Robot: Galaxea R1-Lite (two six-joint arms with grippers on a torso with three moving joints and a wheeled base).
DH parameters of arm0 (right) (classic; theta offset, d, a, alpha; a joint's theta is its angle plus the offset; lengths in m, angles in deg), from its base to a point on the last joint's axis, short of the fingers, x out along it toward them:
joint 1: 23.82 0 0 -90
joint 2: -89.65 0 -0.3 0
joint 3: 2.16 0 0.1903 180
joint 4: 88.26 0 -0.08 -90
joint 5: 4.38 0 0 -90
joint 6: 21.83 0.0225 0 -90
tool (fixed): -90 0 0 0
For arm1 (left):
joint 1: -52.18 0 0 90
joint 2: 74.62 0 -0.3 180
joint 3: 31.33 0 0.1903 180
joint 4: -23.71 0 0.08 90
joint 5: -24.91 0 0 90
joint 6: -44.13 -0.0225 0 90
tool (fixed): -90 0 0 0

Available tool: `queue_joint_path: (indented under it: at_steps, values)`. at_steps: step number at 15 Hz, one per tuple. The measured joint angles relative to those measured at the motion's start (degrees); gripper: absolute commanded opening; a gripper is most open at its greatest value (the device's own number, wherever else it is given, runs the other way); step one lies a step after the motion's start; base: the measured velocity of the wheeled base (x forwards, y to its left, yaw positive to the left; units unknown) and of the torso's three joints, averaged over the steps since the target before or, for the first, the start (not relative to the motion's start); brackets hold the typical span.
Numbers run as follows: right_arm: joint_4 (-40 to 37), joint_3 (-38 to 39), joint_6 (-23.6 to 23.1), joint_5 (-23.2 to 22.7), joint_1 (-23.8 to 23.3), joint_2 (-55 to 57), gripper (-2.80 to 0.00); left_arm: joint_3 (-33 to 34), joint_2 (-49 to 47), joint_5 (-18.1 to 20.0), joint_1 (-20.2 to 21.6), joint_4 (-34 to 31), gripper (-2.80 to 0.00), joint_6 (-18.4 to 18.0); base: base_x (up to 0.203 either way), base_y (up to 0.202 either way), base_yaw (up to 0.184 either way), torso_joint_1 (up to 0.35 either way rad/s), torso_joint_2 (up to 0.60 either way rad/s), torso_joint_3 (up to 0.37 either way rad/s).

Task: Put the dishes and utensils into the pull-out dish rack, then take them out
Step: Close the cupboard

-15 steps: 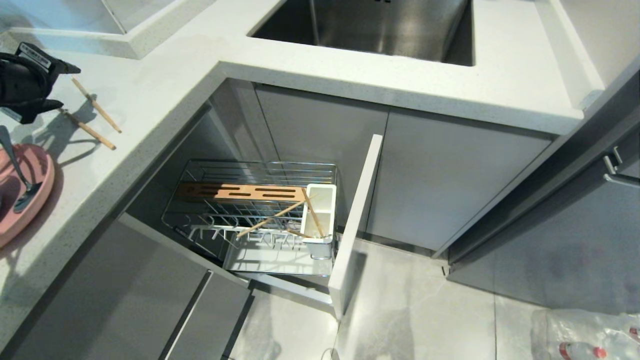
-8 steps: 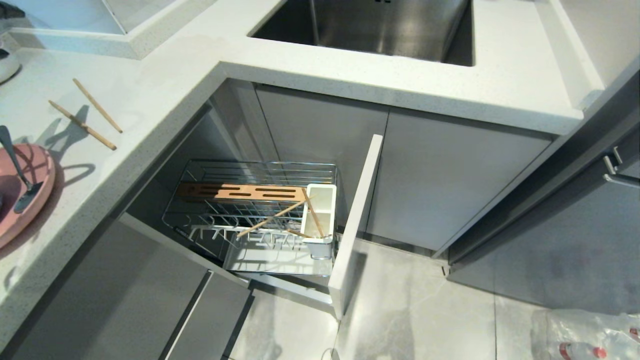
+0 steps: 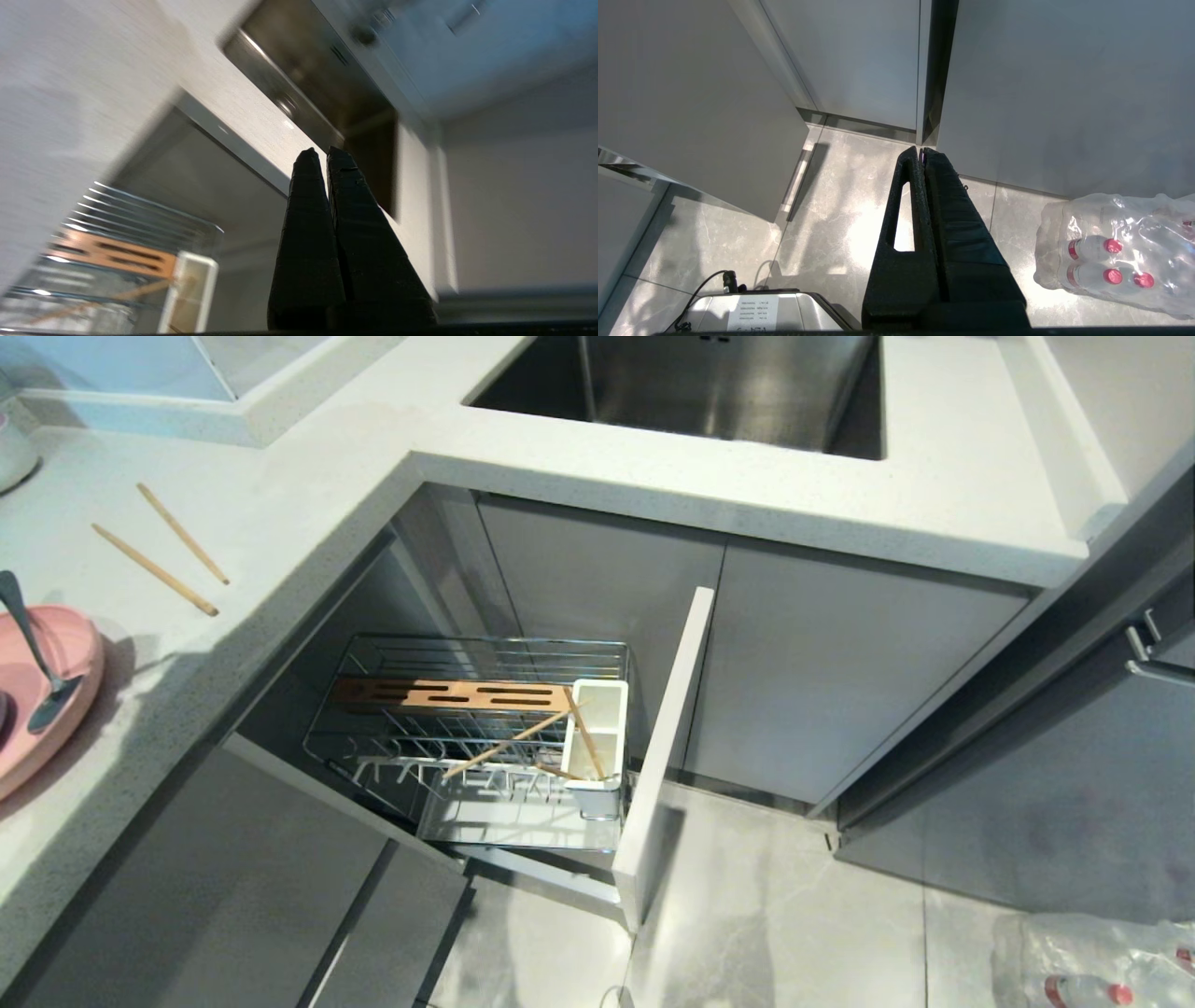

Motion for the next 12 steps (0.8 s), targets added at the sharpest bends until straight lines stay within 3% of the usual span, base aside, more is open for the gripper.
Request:
queue_joint_path:
  at_steps: [2, 4, 8, 12]
  values:
    - [0.0, 0.0, 0.0, 0.0, 0.0, 0.0, -2.80, 3.7, 0.2, 0.5, -9.5, -0.1, -2.80, -0.5, 0.000, 0.000, 0.000, 0.000, 0.00, 0.000]
    - [0.0, 0.0, 0.0, 0.0, 0.0, 0.0, -2.80, 6.7, -2.7, 1.2, -16.0, -0.2, -2.80, -1.3, 0.000, 0.000, 0.000, 0.000, 0.00, 0.000]
    - [0.0, 0.0, 0.0, 0.0, 0.0, 0.0, -2.80, 9.0, -12.4, 1.7, -25.5, -0.4, -2.80, -2.0, 0.000, 0.000, 0.000, 0.000, 0.00, 0.000]
    - [0.0, 0.0, 0.0, 0.0, 0.0, 0.0, -2.80, 9.7, -20.8, 1.4, -32.2, -2.4, -2.80, -2.0, 0.000, 0.000, 0.000, 0.000, 0.00, 0.000]
